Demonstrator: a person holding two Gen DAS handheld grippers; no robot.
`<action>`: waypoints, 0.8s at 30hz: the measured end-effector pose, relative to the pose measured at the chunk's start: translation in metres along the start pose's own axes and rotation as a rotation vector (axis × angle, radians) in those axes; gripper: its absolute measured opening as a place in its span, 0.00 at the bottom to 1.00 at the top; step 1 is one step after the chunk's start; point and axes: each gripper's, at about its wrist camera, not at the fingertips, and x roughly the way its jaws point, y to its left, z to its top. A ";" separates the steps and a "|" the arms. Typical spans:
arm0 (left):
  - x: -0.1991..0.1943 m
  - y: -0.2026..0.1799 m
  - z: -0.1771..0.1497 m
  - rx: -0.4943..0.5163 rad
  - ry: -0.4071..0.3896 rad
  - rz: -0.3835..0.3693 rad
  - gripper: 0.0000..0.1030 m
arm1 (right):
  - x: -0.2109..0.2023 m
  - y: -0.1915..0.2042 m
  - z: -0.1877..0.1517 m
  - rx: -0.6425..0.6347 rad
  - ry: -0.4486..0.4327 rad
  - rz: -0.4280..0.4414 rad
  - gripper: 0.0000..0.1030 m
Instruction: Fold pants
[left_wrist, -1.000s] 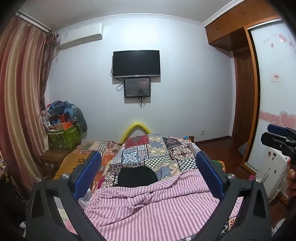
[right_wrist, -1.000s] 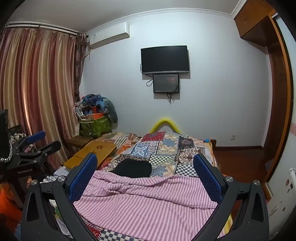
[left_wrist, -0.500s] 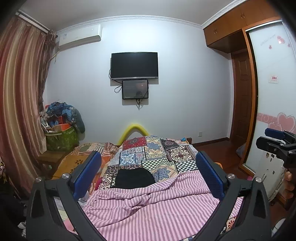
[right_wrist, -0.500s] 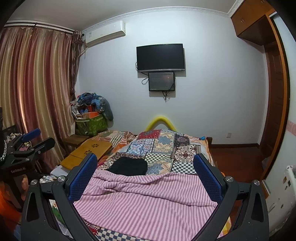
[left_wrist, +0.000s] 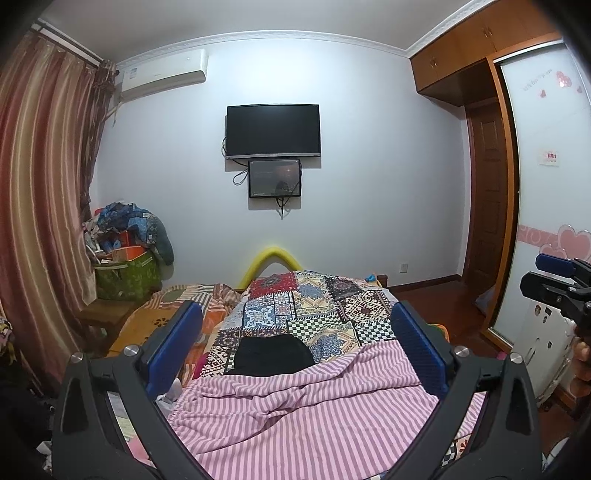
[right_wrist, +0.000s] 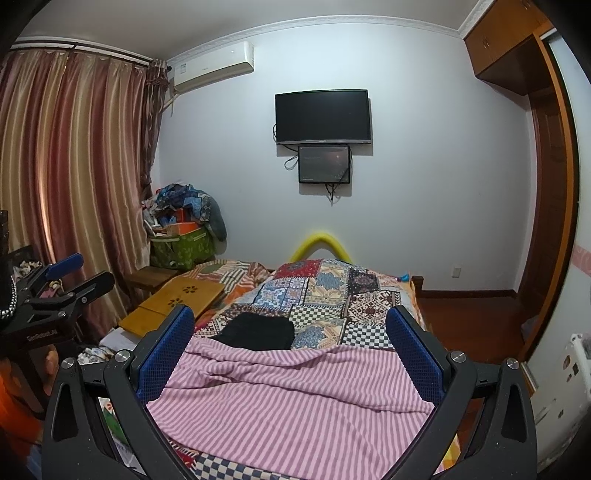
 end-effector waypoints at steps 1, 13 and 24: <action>0.000 0.001 0.000 -0.004 0.001 -0.004 1.00 | 0.000 0.001 -0.001 -0.001 0.000 0.001 1.00; 0.002 0.006 0.001 -0.023 0.005 -0.007 1.00 | 0.001 0.005 -0.001 -0.010 -0.002 0.004 1.00; -0.001 0.010 0.004 -0.033 -0.002 0.003 1.00 | 0.002 0.013 0.005 -0.012 -0.019 0.024 1.00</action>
